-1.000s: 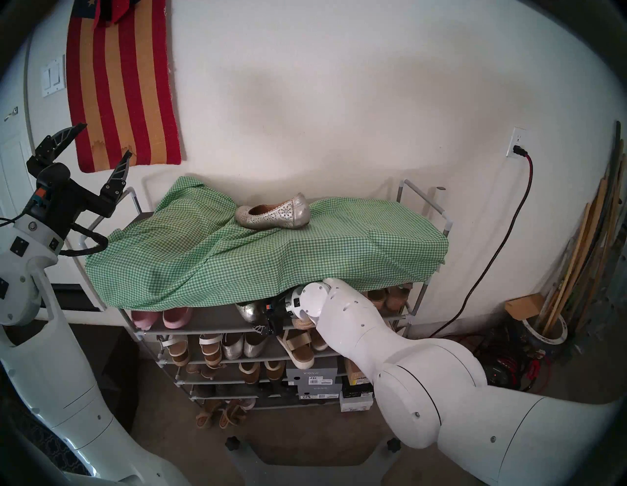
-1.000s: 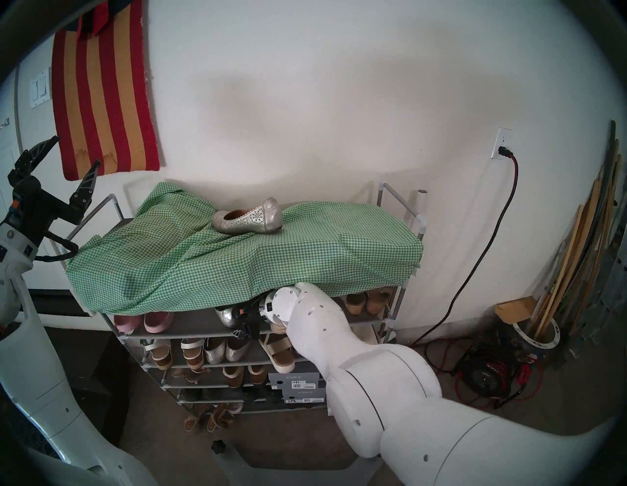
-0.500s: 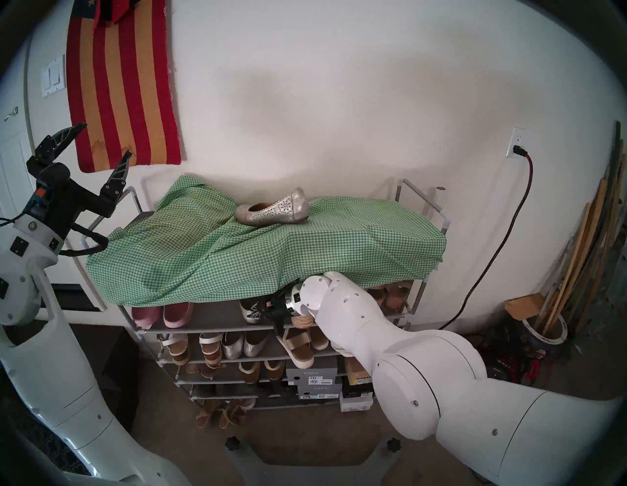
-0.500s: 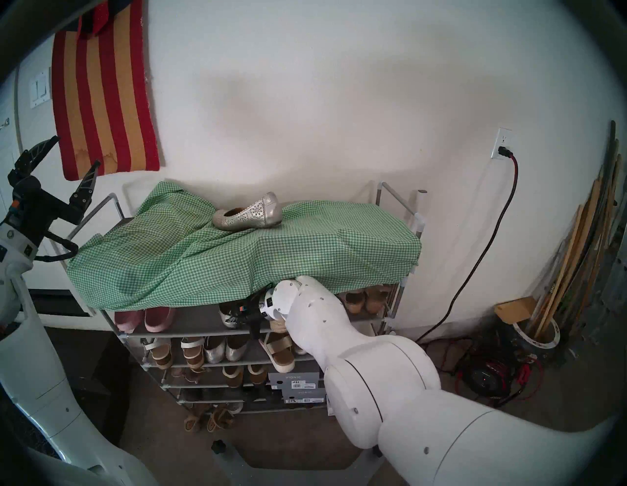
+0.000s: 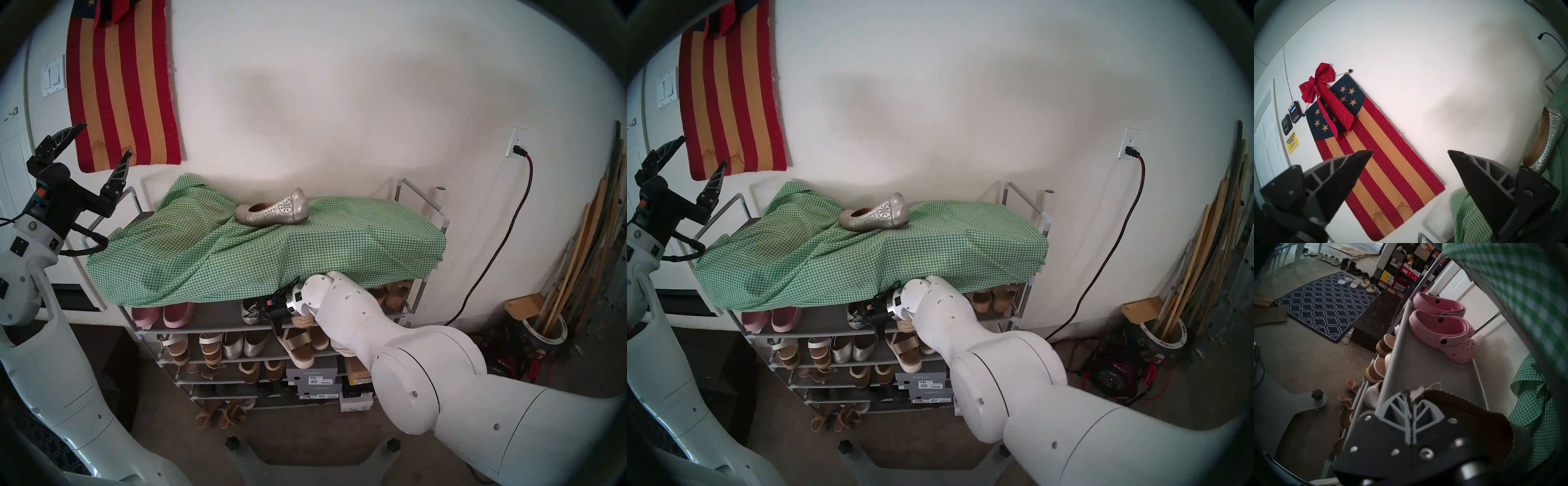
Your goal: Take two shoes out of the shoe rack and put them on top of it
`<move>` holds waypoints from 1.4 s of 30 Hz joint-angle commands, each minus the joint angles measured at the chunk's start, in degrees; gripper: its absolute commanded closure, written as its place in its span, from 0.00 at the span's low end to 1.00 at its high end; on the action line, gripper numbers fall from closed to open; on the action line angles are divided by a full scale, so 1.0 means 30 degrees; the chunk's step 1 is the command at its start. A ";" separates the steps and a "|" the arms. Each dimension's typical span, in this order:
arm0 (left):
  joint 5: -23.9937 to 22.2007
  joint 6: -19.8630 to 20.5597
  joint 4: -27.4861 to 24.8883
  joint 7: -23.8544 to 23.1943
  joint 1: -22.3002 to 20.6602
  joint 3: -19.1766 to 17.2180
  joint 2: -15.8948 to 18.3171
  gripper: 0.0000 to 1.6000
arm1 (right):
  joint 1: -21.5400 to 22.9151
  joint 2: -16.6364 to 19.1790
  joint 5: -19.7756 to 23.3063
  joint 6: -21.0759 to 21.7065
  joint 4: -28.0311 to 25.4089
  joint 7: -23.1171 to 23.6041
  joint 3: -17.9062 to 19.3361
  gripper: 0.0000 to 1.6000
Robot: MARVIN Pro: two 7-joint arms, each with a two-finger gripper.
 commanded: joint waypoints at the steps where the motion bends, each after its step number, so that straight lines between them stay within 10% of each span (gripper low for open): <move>1: 0.0026 -0.0050 -0.0027 -0.0037 0.0029 0.0043 0.0024 0.00 | 0.1253 -0.0740 0.0675 -0.1714 -0.0896 0.0303 0.0339 1.00; 20: 0.0059 -0.0053 -0.0028 -0.0105 -0.0027 0.0019 -0.0030 0.00 | 0.0190 -0.2542 0.2313 -0.6681 -0.0777 0.4334 0.0411 1.00; 42: 0.0091 -0.0058 -0.0027 -0.0176 -0.0088 -0.0008 -0.0088 0.00 | -0.1029 -0.3194 0.3613 -0.6793 -0.0636 0.3926 -0.1715 1.00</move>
